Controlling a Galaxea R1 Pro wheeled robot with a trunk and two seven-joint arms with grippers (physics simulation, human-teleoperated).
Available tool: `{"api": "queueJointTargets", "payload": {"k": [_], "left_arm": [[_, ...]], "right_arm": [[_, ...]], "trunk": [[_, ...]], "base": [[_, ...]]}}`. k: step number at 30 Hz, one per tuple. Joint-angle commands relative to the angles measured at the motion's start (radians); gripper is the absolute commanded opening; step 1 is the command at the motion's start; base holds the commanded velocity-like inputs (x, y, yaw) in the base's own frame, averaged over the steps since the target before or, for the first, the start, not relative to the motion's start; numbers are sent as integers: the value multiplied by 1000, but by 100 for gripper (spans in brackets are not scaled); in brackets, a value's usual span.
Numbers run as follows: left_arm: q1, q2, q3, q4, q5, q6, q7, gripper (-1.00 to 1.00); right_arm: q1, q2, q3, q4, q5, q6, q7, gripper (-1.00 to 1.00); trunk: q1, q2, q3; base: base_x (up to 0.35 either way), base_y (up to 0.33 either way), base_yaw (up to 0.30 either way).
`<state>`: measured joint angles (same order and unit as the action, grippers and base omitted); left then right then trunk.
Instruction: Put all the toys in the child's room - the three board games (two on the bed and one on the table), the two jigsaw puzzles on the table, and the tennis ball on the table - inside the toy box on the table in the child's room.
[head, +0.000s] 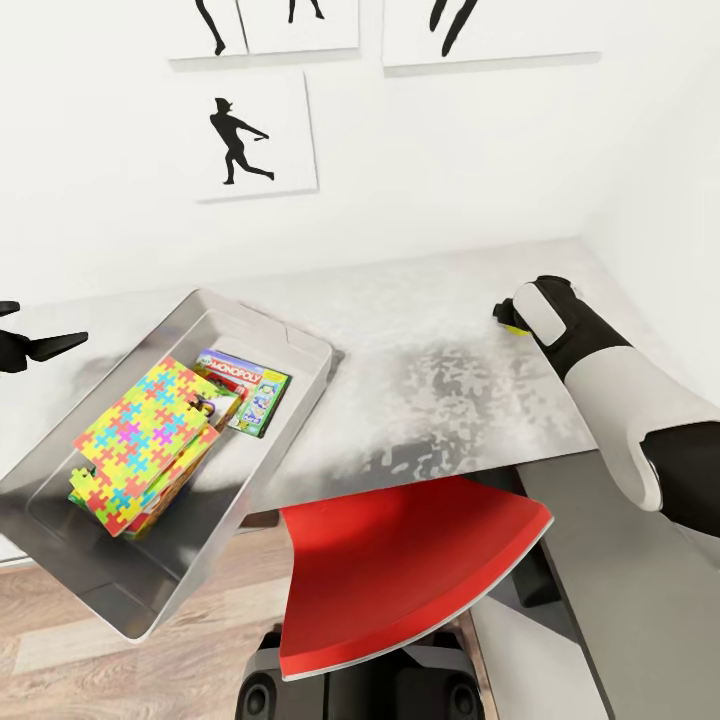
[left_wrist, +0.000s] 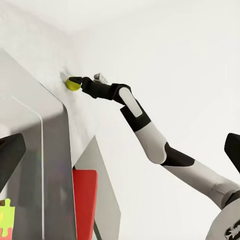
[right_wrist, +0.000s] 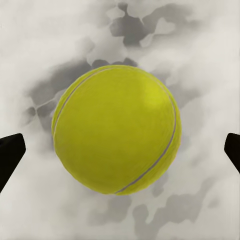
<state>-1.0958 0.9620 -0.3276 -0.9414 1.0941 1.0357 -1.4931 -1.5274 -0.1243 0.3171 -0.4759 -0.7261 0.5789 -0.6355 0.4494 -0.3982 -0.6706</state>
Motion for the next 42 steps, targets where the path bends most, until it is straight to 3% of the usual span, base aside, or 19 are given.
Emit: {"api": "queueJointTargets", "payload": {"k": [1, 42], "left_arm": [[-3, 1, -6, 1, 2, 11, -7, 100], [-3, 1, -7, 1, 2, 10, -6, 100]], "right_arm": [[-1, -1, 8, -1, -8, 5, -7, 100], [0, 1, 8, 0, -5, -3, -9, 100]], "trunk": [[1, -2, -1], [1, -2, -1]], "base": [[0, 0, 0], [0, 0, 0]]}}
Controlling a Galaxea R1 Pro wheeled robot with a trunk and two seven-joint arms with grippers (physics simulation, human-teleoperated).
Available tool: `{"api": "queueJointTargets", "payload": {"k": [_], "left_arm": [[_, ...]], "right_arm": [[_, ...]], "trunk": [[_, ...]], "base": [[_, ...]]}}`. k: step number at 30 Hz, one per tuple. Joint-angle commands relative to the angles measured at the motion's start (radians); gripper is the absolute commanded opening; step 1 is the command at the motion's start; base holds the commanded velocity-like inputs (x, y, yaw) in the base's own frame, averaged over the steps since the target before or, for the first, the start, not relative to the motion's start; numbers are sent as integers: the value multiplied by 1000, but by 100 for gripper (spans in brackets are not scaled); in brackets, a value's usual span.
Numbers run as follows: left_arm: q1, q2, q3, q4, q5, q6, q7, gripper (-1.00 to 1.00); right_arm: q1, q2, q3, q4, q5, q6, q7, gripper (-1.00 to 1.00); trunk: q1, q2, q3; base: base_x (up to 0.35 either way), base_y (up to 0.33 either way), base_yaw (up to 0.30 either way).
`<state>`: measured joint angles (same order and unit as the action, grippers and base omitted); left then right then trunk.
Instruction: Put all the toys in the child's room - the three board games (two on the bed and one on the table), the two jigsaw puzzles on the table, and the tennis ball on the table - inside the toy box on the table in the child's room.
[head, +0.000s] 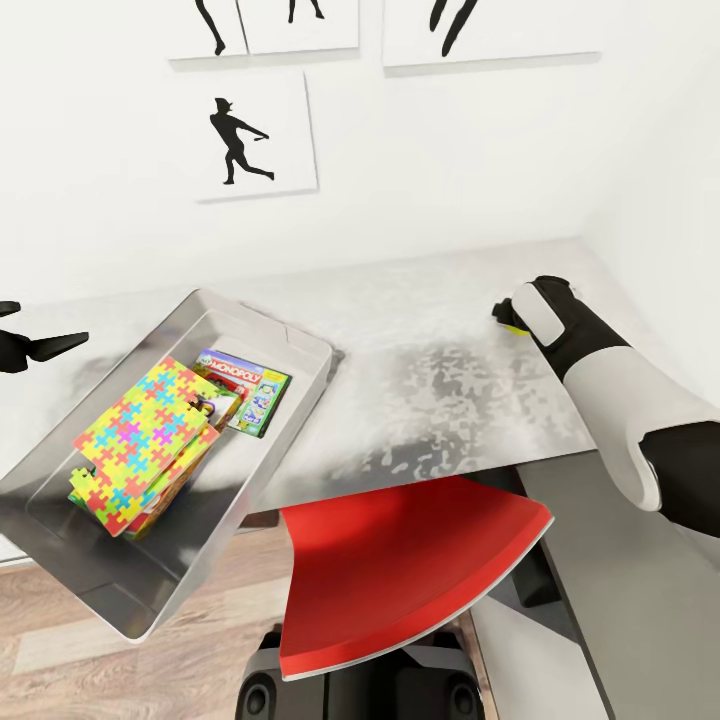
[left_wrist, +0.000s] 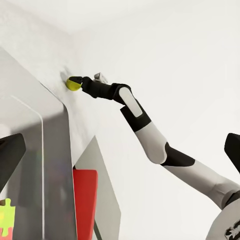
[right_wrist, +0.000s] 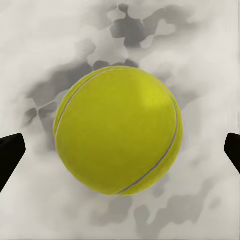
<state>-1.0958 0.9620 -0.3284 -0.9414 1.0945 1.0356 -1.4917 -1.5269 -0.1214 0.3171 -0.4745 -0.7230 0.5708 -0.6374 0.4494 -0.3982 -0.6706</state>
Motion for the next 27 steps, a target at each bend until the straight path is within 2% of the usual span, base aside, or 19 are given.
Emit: {"api": "queueJointTargets", "payload": {"k": [1, 27], "left_arm": [[-3, 1, -6, 1, 2, 11, -7, 100], [-3, 0, -6, 1, 1, 11, -7, 100]], "right_arm": [[-1, -2, 8, -2, -8, 5, -7, 100], [-1, -8, 8, -2, -10, 4, -7, 100]], "trunk": [[1, -2, -1], [1, -2, -1]], "base": [[0, 0, 0], [0, 0, 0]]}}
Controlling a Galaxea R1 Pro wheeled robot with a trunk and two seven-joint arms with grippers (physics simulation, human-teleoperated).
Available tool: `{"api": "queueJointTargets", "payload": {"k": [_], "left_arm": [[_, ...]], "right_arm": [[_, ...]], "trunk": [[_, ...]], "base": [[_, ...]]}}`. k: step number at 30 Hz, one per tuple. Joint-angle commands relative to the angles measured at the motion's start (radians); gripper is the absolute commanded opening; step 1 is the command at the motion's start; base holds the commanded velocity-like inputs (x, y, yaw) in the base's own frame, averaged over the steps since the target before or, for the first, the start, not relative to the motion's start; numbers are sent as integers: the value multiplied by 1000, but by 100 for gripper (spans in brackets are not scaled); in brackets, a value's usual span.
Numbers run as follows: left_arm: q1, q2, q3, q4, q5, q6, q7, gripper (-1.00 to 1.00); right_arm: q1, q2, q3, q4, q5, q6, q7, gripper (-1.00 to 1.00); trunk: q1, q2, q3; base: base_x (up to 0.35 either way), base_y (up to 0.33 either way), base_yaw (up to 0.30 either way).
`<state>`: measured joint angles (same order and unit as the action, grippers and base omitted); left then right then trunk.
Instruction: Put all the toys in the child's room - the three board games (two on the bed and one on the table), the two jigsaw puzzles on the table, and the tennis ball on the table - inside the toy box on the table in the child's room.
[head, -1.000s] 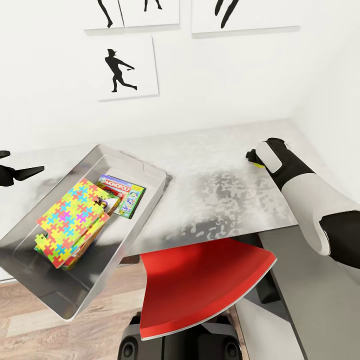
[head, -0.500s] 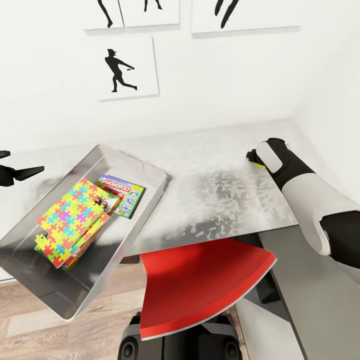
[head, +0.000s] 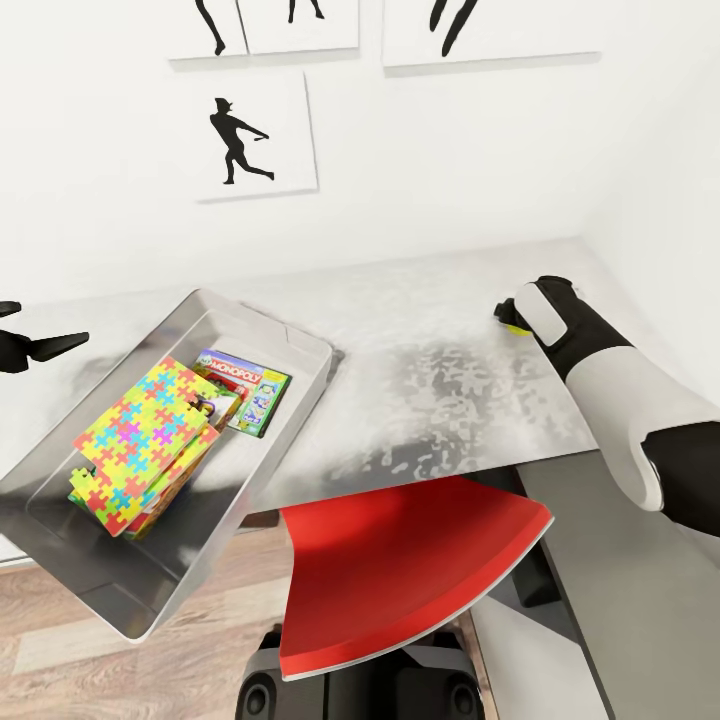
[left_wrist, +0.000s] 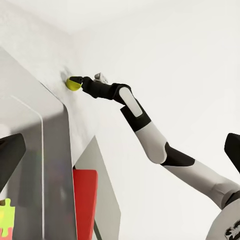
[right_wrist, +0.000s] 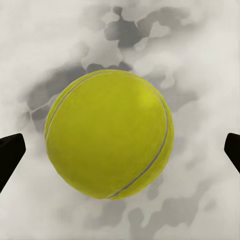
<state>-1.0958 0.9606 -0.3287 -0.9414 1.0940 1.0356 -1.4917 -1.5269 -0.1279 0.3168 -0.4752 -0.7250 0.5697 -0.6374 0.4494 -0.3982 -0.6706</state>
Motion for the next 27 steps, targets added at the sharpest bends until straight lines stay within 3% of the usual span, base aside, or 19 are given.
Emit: {"api": "queueJointTargets", "payload": {"k": [1, 27], "left_arm": [[-2, 1, -6, 1, 2, 11, -7, 100], [-2, 1, -7, 1, 2, 11, -7, 100]], "right_arm": [[-1, -2, 8, -2, -8, 5, -7, 100], [-1, -2, 8, -2, -8, 6, -7, 100]], "trunk": [[1, -2, -1], [1, -2, -1]], "base": [[0, 0, 0], [0, 0, 0]]}}
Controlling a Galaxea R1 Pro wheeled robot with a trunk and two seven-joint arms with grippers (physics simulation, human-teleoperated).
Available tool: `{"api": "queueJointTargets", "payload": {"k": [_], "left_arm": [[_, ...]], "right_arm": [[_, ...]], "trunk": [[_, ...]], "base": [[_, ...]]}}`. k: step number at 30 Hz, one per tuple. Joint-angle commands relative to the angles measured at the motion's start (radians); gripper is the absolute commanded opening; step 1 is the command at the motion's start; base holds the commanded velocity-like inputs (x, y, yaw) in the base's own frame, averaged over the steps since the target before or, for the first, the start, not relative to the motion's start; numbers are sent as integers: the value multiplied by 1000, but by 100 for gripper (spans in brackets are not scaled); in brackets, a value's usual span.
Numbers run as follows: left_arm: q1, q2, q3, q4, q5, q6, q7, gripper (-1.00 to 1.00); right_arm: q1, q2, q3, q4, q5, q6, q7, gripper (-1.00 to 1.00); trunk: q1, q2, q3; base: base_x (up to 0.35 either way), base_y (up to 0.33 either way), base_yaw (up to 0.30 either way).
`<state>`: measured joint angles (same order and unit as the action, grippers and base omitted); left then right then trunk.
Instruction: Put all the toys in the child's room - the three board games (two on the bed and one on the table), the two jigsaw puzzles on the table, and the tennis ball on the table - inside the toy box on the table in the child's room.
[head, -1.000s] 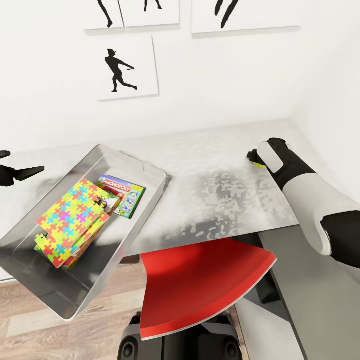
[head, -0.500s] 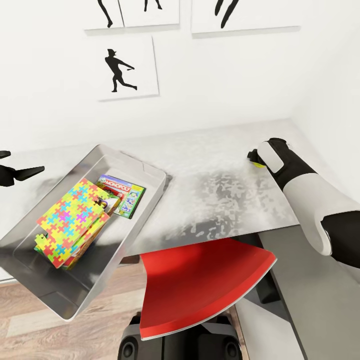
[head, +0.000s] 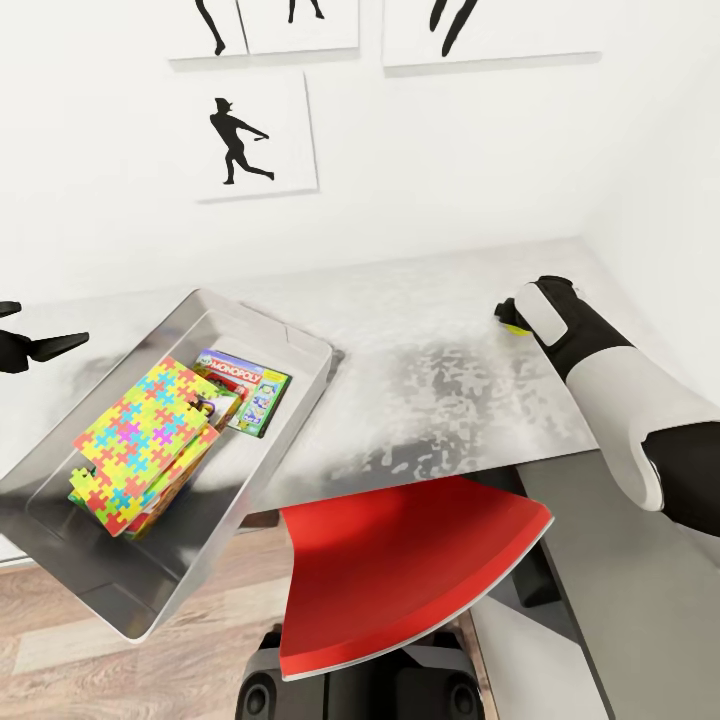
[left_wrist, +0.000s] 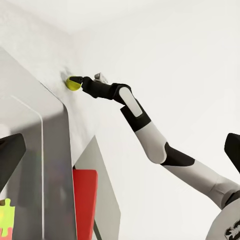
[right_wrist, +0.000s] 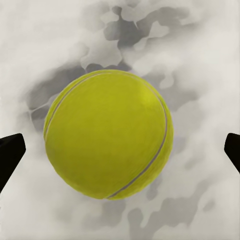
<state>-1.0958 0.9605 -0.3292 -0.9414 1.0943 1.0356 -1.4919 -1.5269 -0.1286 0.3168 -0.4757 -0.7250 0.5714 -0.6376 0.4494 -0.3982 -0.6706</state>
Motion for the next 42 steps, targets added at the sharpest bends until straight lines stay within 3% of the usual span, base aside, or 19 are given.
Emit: {"api": "queueJointTargets", "payload": {"k": [1, 42], "left_arm": [[-2, 1, -6, 1, 2, 11, -7, 100], [-2, 1, -7, 1, 1, 11, -7, 100]], "right_arm": [[-1, -1, 8, -1, -8, 5, -7, 100], [-11, 8, 8, -1, -7, 16, -20, 100]], "trunk": [[1, -2, -1], [1, -2, -1]], "base": [[0, 0, 0], [0, 0, 0]]}}
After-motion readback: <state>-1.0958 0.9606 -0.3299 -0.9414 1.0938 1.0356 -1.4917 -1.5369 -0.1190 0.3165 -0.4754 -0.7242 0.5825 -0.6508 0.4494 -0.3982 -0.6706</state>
